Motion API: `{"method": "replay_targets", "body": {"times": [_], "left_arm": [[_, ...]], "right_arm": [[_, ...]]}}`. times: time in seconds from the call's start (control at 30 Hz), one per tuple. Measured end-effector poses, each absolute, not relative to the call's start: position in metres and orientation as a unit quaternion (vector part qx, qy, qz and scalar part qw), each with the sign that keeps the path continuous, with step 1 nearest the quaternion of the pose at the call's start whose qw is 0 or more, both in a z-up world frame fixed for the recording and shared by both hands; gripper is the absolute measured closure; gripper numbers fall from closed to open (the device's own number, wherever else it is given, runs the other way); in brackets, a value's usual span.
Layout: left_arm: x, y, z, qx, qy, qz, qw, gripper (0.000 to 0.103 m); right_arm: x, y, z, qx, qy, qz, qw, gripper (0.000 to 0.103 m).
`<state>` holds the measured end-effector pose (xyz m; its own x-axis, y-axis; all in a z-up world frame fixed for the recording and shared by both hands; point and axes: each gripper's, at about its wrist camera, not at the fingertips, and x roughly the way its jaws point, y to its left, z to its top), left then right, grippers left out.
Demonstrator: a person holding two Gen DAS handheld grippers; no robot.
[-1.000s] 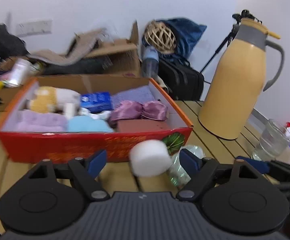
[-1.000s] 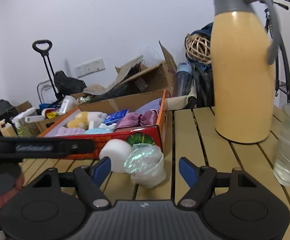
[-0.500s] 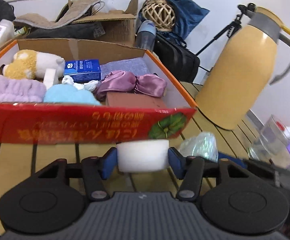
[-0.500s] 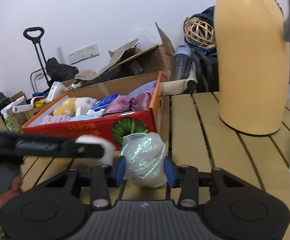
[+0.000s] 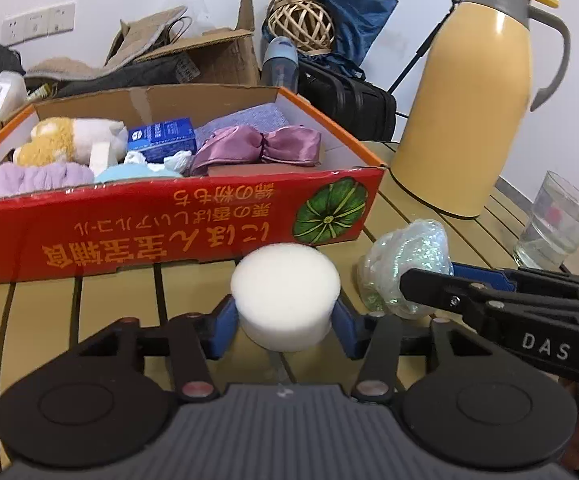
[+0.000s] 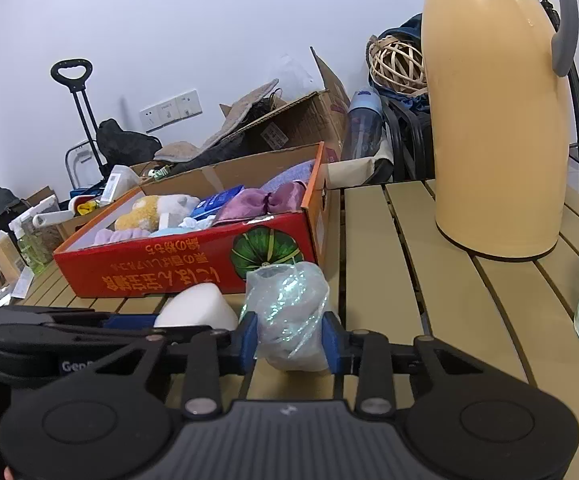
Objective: Organize soft objects
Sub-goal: 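Lower the mesh ball into the box with the right gripper while the left lowers the foam cylinder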
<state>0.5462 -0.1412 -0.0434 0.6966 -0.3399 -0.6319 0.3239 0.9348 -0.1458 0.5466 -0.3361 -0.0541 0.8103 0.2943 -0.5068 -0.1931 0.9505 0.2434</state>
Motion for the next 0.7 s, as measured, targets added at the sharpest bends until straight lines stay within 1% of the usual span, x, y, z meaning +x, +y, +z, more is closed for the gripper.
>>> {"method": "replay_targets", "body": {"times": [0.2,0.4,0.57,0.7], "left_arm": [[0.517,-0.127,-0.024,-0.021,0.313,-0.174,0.934,0.055],[0.507,-0.088,0.02,-0.039,0.262,-0.155,0.952,0.054],[0.535,-0.06,0.057,-0.012,0.233,-0.137,0.963,0.054],[0.584,-0.042,0.068,-0.006,0.245,-0.122,0.962,0.054]], "right_arm": [[0.534,-0.331,-0.043,0.084,0.261,0.129,0.953,0.075],[0.526,-0.322,-0.013,0.092,0.236,0.158,0.955,0.075],[0.551,-0.3,0.02,0.082,0.221,0.201,0.951,0.075],[0.595,-0.276,0.042,0.06,0.221,0.215,0.949,0.074]]}}
